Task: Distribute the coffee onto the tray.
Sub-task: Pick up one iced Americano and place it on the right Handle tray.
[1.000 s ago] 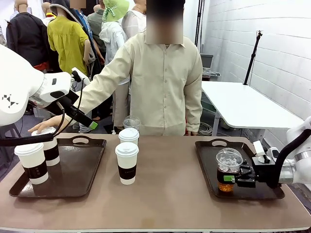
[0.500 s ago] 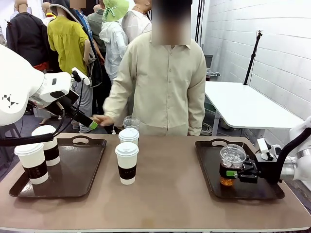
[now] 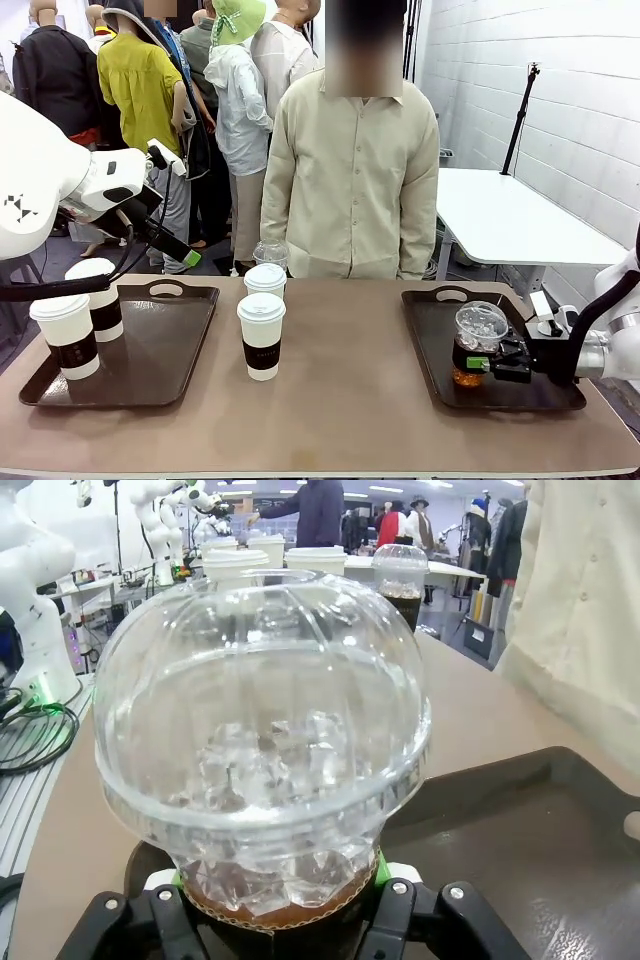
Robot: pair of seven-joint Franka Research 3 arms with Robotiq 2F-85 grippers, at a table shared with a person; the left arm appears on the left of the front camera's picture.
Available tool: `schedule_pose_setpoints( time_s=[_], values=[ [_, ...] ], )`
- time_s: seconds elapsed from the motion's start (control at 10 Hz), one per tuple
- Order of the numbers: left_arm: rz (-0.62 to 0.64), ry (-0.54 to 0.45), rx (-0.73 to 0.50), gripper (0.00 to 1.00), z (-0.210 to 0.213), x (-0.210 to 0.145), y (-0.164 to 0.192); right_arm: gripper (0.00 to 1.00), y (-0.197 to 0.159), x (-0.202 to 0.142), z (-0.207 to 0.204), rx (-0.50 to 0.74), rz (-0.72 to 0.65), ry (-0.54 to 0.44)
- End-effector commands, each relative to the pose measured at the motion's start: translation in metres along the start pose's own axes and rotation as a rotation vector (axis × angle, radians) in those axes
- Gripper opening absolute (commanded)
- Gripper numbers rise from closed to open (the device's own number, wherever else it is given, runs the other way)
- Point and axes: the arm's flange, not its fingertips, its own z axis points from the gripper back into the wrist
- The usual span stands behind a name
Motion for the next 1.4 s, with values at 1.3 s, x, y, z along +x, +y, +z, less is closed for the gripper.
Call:
schedule_pose_setpoints(
  time_s=[1.3],
  values=[
    [0.001, 0.004, -0.004, 1.0, 0.0, -0.001, 0.0, 1.0, 0.028, -0.013, 0.053, -0.147, -0.118, 0.051]
  ],
)
